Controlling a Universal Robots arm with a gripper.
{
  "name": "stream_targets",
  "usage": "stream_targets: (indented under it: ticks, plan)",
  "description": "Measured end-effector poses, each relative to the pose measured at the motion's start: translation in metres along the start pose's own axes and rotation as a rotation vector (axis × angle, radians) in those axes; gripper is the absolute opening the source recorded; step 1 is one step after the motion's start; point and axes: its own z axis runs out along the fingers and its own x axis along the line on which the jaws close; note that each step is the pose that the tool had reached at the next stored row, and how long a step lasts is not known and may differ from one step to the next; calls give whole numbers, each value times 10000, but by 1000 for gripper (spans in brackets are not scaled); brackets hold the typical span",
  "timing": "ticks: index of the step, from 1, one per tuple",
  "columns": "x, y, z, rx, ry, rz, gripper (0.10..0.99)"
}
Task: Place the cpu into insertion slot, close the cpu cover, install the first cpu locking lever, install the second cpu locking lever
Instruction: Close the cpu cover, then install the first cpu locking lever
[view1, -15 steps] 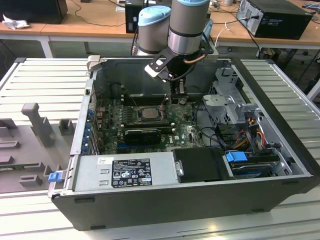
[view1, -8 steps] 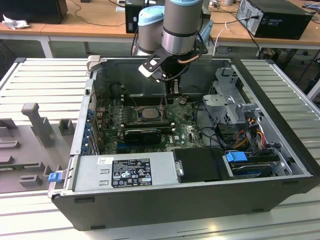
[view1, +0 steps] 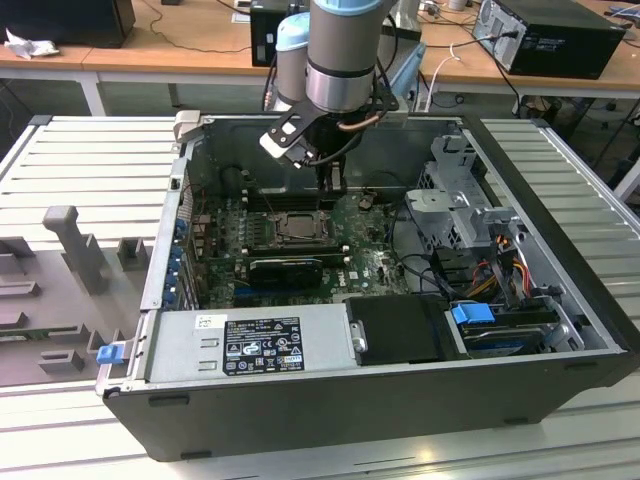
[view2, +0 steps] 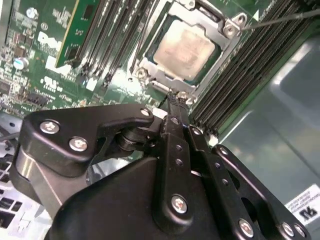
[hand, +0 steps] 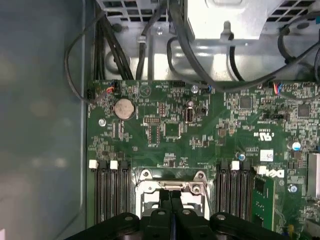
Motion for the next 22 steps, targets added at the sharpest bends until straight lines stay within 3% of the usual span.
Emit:
stream_targets:
  ticks: [5, 10, 22]
  plan:
    - [-3, -81, 88, 6, 0, -1, 106]
    - [-2, -198, 91, 5, 2, -1, 106]
    - [-2, -357, 89, 6, 0, 0, 106]
